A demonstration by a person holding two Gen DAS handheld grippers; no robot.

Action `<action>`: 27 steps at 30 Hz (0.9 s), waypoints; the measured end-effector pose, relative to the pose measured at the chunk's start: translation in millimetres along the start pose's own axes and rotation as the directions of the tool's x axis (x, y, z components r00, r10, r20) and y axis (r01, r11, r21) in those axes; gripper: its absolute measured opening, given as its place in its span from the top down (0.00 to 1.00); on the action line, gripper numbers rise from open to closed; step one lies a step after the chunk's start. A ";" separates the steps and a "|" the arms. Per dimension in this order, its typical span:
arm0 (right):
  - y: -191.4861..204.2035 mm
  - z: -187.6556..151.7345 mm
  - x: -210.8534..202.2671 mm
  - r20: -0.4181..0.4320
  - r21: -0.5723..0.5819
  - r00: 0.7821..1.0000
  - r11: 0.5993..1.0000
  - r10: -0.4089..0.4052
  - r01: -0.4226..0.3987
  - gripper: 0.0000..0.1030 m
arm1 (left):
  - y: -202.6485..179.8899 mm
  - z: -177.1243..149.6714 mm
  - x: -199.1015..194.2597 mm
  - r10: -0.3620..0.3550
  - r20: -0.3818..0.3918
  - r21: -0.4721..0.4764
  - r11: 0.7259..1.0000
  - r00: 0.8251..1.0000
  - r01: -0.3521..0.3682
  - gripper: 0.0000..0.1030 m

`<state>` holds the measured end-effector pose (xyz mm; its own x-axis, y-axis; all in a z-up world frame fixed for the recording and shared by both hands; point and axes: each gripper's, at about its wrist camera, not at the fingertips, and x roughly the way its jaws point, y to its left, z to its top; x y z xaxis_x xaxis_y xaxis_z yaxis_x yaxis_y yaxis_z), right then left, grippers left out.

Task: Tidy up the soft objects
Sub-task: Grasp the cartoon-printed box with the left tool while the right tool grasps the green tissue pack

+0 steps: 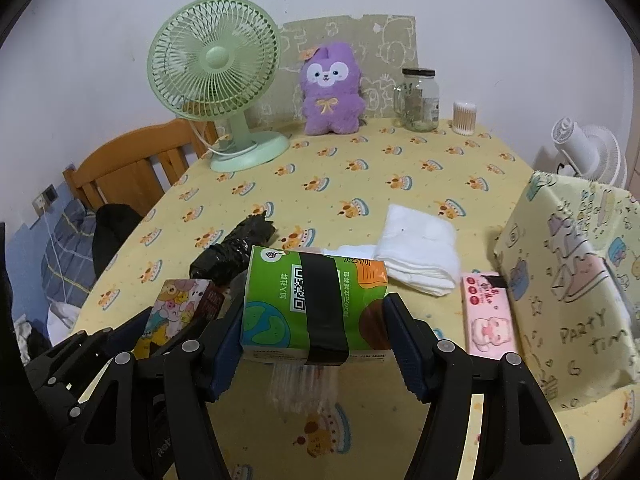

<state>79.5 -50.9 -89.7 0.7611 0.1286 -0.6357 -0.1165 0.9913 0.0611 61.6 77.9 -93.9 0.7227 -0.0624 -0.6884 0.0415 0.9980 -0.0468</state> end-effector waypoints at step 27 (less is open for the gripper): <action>-18.8 43.5 -100.0 0.132 -0.052 0.991 0.999 0.019 -0.013 0.33 | -59.9 36.7 -84.9 -0.010 0.143 0.077 0.997 0.990 -0.002 0.56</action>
<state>33.4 -81.3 6.2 0.8363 0.1502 -0.5273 -0.1588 0.9869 0.0292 23.1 23.6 -6.0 0.8137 -0.0705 -0.5770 0.0935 0.9956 0.0102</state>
